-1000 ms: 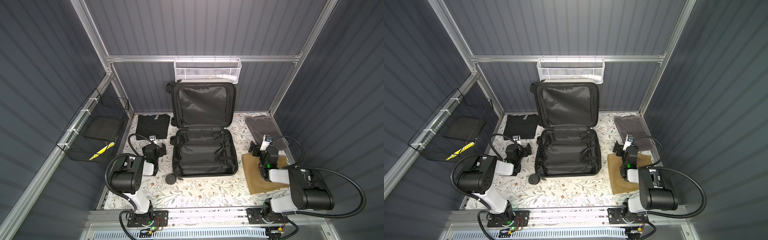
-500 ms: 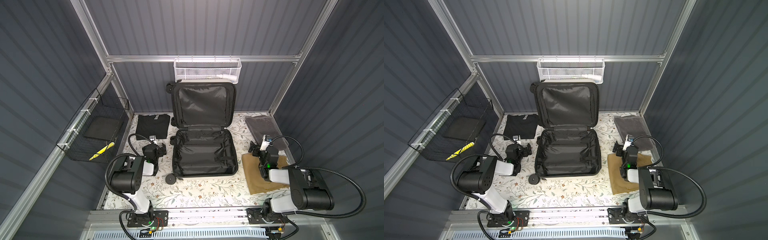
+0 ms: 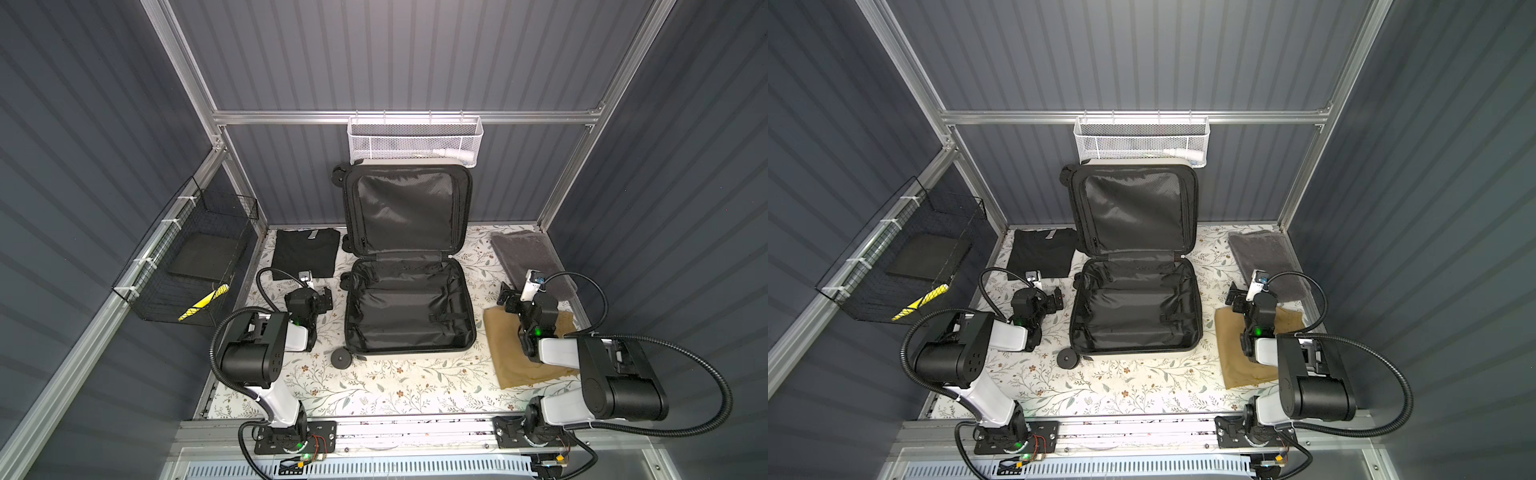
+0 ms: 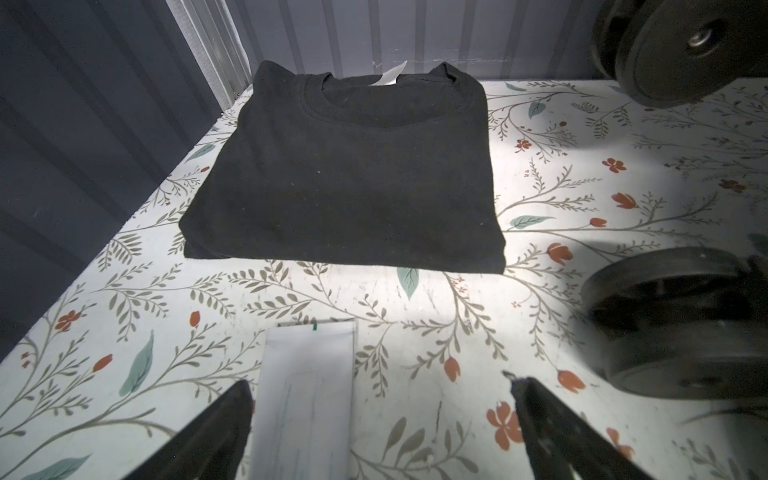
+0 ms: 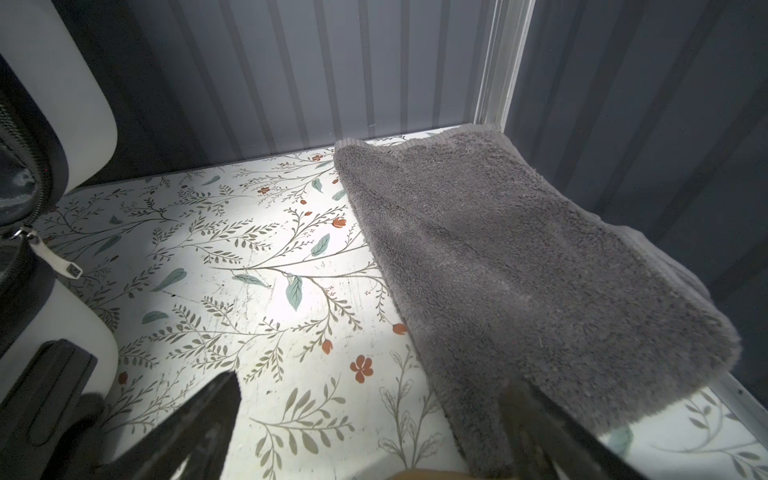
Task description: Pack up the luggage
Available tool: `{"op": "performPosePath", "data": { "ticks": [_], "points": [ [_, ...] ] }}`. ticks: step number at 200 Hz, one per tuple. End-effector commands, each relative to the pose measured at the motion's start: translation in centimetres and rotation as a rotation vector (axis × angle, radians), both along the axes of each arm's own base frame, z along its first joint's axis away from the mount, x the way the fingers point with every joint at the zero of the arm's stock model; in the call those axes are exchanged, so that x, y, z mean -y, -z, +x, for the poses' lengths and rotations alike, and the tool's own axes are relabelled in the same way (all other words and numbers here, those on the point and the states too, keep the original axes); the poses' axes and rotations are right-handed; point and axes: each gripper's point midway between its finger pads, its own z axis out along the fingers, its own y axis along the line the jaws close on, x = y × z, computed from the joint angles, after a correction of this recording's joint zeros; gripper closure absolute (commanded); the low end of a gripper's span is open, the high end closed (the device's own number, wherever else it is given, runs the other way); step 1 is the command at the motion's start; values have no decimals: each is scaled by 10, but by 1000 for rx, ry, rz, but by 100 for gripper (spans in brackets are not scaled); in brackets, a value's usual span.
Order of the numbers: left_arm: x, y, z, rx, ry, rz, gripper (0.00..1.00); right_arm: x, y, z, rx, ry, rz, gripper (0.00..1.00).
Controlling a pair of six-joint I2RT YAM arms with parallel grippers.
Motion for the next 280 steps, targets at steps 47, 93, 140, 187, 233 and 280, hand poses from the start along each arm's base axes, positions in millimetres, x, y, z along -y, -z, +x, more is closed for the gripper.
{"op": "performPosePath", "data": {
  "ticks": [47, 93, 140, 187, 233, 280],
  "points": [
    [-2, -21, 3, -22, -1, 4, 0, 28, -41, -14, 65, 177, 16, 1],
    [-10, -60, -6, -138, -135, -134, 0, 38, -96, -30, 73, 318, 300, 1],
    [-11, -61, -45, -463, -252, -215, 0, -22, -139, -28, 99, -2, 601, 1],
    [-19, -33, -79, -706, -334, -166, 0, -112, -153, -33, -93, -284, 564, 1],
    [-16, -4, -84, -810, -337, -160, 0, -216, -155, -53, -264, -533, 521, 1],
    [-23, 9, -77, -850, -342, -133, 1, -298, -149, -74, -412, -738, 530, 1]
  ]
}}
